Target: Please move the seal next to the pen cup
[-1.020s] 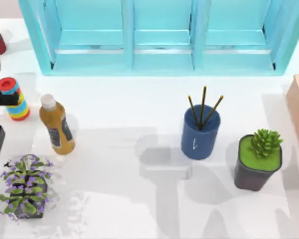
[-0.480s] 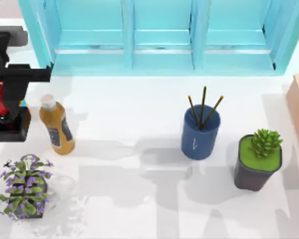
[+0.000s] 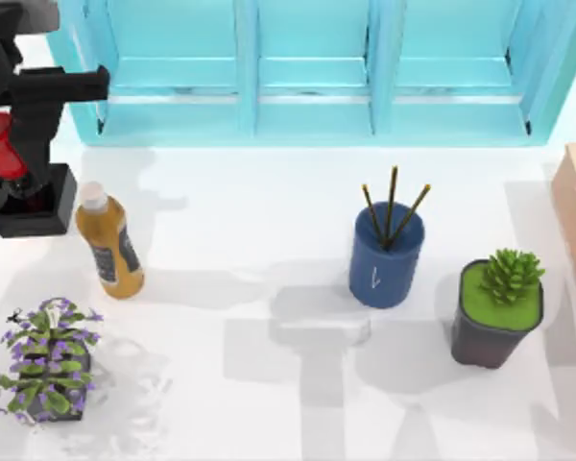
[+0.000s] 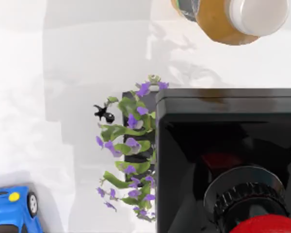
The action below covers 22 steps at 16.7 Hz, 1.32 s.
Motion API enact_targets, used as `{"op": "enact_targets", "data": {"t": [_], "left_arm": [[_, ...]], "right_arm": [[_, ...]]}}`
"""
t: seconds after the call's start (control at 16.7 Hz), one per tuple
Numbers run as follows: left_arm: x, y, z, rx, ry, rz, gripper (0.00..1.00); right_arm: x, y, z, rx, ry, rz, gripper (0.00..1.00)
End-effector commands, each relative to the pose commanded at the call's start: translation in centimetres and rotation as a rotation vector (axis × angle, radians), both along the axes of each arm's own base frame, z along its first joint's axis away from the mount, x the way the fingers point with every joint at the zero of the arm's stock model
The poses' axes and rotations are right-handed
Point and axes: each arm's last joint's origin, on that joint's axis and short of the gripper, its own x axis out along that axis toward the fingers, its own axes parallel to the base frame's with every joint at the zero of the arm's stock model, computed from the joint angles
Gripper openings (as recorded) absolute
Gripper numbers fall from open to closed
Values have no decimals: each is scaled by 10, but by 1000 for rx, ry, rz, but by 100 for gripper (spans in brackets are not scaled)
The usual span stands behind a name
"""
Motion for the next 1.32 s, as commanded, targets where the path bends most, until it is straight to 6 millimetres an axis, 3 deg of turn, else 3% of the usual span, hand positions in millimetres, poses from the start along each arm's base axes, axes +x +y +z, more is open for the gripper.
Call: {"op": "enact_targets", "data": {"t": [0.24,0.54,0.78,0.9,1.32], "left_arm": [[21,-44,16,-29,69,-2,0],[48,-138,-9,21,109,-3,0],[44,-203,-32,62,31,-6,0],[41,-218,-38,73,8,-6,0],[45,-219,-40,58,-11,-3,0]], "right_arm": [[0,0,0,0,0,0,100],[0,0,0,0,0,0,100],[0,0,0,0,0,0,100],[0,0,0,0,0,0,100],[0,0,0,0,0,0,100]]}}
